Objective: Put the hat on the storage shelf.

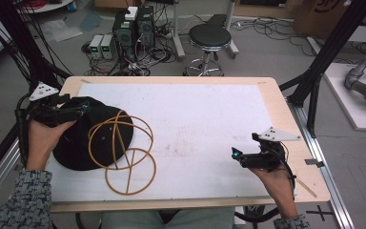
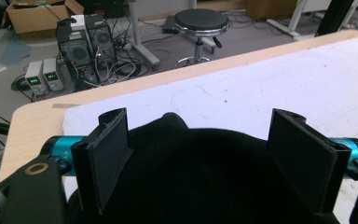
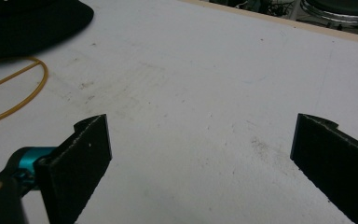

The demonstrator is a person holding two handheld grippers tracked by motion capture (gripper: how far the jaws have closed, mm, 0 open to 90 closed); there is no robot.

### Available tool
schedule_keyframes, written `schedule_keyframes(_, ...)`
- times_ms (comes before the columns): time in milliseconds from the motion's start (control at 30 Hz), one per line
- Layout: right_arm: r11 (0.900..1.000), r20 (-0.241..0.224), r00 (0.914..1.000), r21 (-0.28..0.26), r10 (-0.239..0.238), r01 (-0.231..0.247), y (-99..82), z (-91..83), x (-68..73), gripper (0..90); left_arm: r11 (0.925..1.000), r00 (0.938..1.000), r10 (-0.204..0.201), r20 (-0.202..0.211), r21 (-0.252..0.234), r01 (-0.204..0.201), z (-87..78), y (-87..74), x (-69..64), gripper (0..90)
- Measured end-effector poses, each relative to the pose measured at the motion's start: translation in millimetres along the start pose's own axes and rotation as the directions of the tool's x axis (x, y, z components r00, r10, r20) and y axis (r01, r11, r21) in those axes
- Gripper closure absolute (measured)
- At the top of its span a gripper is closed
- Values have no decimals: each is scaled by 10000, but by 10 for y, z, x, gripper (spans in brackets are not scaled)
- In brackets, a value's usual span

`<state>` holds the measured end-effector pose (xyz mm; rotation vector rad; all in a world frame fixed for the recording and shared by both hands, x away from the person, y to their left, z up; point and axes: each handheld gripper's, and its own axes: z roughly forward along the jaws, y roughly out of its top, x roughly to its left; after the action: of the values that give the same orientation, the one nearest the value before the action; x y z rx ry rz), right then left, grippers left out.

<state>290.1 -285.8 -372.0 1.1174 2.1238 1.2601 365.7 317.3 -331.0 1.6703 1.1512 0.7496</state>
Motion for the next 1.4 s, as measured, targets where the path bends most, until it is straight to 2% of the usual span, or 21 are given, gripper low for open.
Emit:
schedule_keyframes(33, 10000, -21, 10000, 17, 20, -20, 0, 2, 3, 47, 9998, 9997, -218, 126, 28, 217, 18, -12, 6, 216)
schedule_keyframes(267, 10000, -120, 9999, 76, -16, 17, 8, 21, 27, 47, 9998, 9997, -208, 97, 25, 208, 38, -51, 19, 215)
schedule_keyframes(467, 9999, -138, 9999, 97, -92, 94, -1, 42, 23, 47, 9996, 9995, -287, 159, 54, 286, 38, -83, 30, 280)
schedule_keyframes(600, 9999, -165, 9998, 122, -77, 79, 3, 47, 27, 47, 9994, 9996, -259, 55, 212, 258, 47, -101, 24, 369)
schedule_keyframes(800, 9999, -168, 9998, 124, -92, 94, 6, 49, 30, 47, 9979, 9994, -324, -121, 556, 331, 58, -118, 25, 574)
schedule_keyframes(833, 9999, -168, 9998, 124, -92, 94, 6, 49, 30, 47, 9978, 9994, -323, -143, 566, 331, 59, -120, 25, 574)
schedule_keyframes(1067, 9999, -194, 9998, 135, -71, 74, 7, 44, 31, 47, 9980, 9997, 205, -164, 605, -194, 51, -128, 4, 750)
schedule_keyframes(1200, 9999, -177, 9998, 65, -127, 129, 9, 32, 18, 47, 9981, 9988, 434, -237, 452, -423, 34, -123, -12, 784)
schedule_keyframes(1333, 9999, -162, 9998, 71, -74, 75, 8, 22, 15, 47, 9984, 9978, 569, -328, -55, -571, -12, -99, -30, 788)
schedule_keyframes(1400, 9999, -184, 9998, 73, -79, 80, 8, 21, 15, 47, 9978, 9982, 485, -352, -428, -500, -52, -79, -24, 789)
